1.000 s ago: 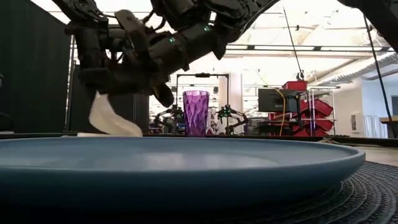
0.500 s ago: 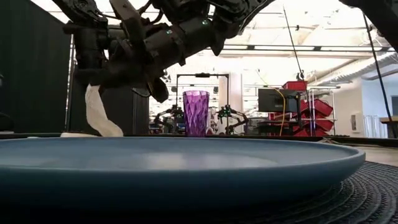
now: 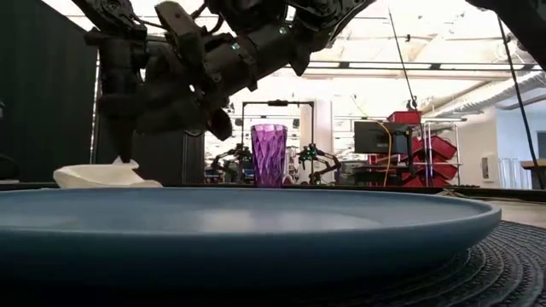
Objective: Set table place
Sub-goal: Fold the white table napkin on the table
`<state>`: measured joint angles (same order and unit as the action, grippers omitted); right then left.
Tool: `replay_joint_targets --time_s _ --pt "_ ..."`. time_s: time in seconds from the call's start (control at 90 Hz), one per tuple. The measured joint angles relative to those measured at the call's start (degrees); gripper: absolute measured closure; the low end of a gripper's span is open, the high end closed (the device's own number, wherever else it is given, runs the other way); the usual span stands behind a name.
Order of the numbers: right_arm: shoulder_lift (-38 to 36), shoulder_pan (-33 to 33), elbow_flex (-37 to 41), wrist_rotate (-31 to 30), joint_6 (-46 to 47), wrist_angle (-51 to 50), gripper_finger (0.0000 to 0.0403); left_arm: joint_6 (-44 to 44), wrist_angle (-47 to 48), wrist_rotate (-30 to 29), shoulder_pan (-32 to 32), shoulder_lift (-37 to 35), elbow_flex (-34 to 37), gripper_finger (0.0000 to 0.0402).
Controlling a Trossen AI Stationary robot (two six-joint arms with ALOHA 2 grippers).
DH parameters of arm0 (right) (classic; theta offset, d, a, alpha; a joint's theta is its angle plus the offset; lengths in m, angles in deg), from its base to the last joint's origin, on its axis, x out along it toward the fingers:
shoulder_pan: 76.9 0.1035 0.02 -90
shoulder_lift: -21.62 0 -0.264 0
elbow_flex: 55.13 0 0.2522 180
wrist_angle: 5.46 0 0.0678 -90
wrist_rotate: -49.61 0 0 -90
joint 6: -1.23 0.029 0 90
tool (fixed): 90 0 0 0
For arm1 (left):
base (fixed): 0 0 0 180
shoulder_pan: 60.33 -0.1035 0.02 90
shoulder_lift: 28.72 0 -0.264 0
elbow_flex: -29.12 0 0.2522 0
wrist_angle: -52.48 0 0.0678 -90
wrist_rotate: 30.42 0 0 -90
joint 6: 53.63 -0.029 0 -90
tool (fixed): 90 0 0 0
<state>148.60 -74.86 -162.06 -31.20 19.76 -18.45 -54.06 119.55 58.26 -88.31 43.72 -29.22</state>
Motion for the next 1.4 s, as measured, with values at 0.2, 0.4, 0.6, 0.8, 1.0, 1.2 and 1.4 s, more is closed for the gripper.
replay_joint_targets --time_s 0.2,0.4,0.6,0.8,1.0,1.2,1.4 --pt "-0.02 -4.73 0.00 -0.24 -0.12 -10.07 0.0251 0.02 0.76 1.34 1.68 0.02 0.00 0.0402" --pt "-0.02 -7.56 0.00 -0.23 0.05 -13.92 0.0254 3.85 8.63 0.79 1.95 0.88 0.00 0.0402" --pt "-0.02 -7.85 0.00 -0.17 -0.75 -13.02 0.0255 4.51 8.75 0.34 2.82 0.94 0.00 0.0402" --pt "-0.02 -7.94 0.00 -0.09 -1.26 -13.18 0.0255 4.32 9.15 0.74 4.66 0.94 0.00 0.0402" --pt "-0.02 -8.17 0.00 0.11 -1.66 -13.35 0.0255 3.45 8.52 1.06 6.71 0.94 0.00 0.0398" --pt "-0.02 -8.35 0.00 0.13 -1.71 -13.63 0.0255 4.64 8.52 1.04 6.75 0.94 0.00 0.0341" --pt "-0.02 -8.42 0.00 0.13 -2.66 -15.60 0.0255 4.68 8.62 1.02 6.75 0.94 0.00 0.0273"
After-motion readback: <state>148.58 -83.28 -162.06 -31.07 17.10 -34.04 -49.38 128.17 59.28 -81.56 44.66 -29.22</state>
